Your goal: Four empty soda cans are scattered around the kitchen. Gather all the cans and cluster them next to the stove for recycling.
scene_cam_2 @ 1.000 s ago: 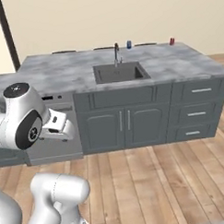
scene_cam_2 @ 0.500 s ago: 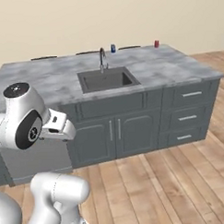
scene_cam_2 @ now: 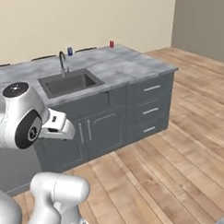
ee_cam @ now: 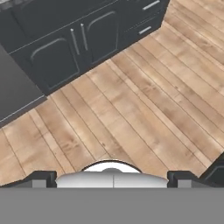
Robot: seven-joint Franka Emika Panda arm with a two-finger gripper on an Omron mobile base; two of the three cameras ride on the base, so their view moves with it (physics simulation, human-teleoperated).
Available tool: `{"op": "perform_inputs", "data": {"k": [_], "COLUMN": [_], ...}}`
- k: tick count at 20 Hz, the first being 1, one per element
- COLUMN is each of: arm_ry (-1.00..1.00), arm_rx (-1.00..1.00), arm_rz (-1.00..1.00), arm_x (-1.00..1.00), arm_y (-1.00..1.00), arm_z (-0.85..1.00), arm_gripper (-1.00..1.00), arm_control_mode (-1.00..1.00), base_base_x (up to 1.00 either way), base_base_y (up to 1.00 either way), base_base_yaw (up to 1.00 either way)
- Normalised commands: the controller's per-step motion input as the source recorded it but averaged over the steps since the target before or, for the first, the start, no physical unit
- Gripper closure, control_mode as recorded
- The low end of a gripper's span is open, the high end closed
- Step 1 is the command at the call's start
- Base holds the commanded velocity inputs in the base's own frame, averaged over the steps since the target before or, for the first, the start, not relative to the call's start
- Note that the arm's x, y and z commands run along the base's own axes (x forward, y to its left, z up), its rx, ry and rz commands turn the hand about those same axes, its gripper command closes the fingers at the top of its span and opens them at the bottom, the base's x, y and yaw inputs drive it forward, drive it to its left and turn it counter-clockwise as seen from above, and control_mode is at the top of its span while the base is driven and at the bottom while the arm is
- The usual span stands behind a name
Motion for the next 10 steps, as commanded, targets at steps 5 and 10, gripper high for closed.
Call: {"op": "perform_inputs", "data": {"k": [5,10], "arm_ry": [0.0,0.0], "arm_rx": [0.0,0.0], "arm_rz": [0.0,0.0], "arm_x": [0.0,0.0], "arm_y": [0.0,0.0], "arm_z": [0.0,0.0], "arm_gripper": [-1.0,-1.0], "arm_control_mode": [1.0,1.0], "base_base_x": [0.0,0.0], "base_base_y": [0.0,0.0], "base_base_yaw": [-0.5,-0.5]}}
